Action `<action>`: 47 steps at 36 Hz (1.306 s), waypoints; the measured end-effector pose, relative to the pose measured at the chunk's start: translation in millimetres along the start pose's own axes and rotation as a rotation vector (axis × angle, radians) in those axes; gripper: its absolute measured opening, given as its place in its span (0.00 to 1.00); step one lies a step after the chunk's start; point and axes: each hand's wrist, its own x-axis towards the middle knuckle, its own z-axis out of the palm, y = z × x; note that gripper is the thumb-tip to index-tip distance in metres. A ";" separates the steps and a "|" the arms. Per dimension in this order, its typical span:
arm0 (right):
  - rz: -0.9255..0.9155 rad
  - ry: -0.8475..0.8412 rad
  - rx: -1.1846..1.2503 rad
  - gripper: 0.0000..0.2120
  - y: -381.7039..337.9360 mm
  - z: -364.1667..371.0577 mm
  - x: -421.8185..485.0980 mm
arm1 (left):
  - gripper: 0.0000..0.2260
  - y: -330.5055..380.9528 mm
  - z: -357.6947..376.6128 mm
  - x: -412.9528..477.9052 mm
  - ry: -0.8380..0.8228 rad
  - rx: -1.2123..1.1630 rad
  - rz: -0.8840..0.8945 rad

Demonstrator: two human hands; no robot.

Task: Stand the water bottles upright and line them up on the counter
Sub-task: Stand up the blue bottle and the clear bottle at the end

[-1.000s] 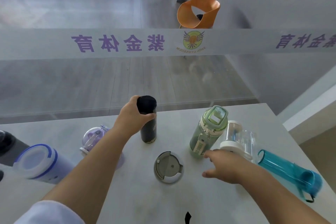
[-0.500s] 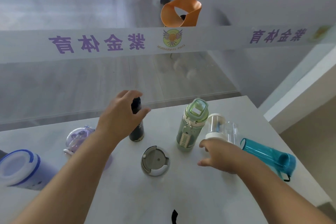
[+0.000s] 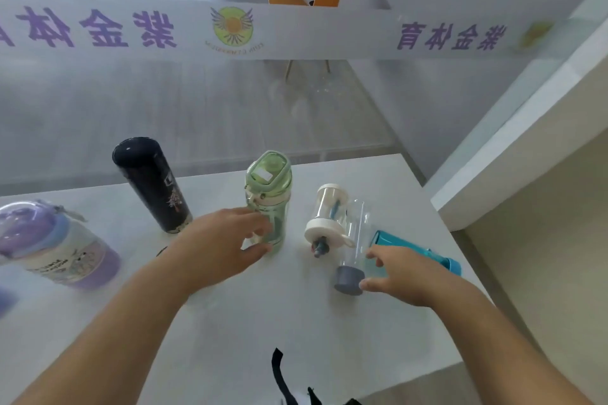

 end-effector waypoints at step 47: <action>0.037 0.353 0.323 0.33 190.0 7.5 53.4 | 0.46 96.8 180.9 133.9 0.135 -0.447 -0.699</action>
